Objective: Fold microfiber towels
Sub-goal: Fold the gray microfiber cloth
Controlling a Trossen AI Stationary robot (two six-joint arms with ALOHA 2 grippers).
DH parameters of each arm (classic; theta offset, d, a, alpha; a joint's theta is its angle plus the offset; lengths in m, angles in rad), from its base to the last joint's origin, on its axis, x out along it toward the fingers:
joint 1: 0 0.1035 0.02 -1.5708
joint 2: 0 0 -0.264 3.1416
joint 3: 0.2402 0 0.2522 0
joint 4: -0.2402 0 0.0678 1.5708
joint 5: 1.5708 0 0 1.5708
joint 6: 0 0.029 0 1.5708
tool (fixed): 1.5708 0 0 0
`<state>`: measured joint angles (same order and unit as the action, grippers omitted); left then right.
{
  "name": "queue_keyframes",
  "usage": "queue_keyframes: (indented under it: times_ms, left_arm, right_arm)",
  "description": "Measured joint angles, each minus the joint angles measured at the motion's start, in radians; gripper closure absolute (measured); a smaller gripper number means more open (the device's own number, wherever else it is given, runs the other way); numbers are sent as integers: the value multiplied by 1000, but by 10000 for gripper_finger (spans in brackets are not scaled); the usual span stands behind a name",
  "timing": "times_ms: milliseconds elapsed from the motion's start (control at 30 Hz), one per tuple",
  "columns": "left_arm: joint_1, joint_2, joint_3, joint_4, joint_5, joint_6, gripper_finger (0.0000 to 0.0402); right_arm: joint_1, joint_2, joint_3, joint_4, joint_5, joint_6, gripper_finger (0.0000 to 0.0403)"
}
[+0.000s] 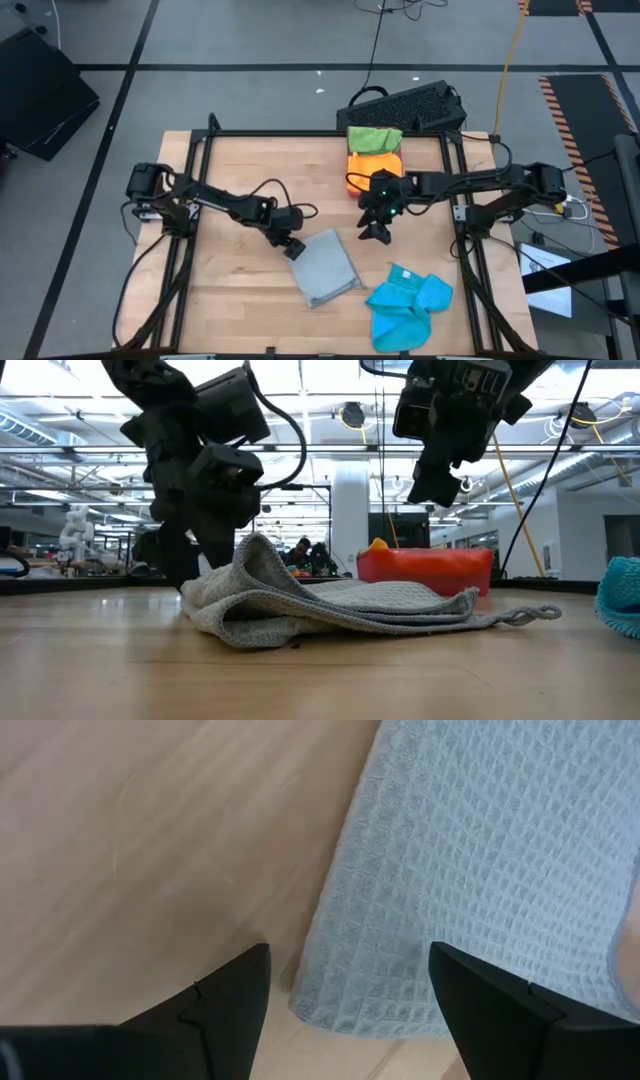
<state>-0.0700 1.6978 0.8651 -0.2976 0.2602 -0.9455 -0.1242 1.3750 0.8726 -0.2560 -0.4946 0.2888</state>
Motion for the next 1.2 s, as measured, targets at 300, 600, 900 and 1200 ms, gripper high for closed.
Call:
queue_keyframes:
  times_ms: [300, 600, 900, 1200]
  left_arm:
    - [-41, 3, 0, 12, -16, 30, 175]
    - [-117, 7, 0, 32, -60, 195, 311]
    - [-128, 6, 26, -17, -129, 276, 388]
    - [-127, 5, 120, -131, -223, 444, 394]
  right_arm:
    - [-20, 88, 0, 110, 2, 29, 174]
    - [-19, 227, 16, 283, 106, 56, 169]
    - [-20, 384, 195, 282, 49, -47, 143]
    - [-51, 529, 339, 173, -12, -204, 158]
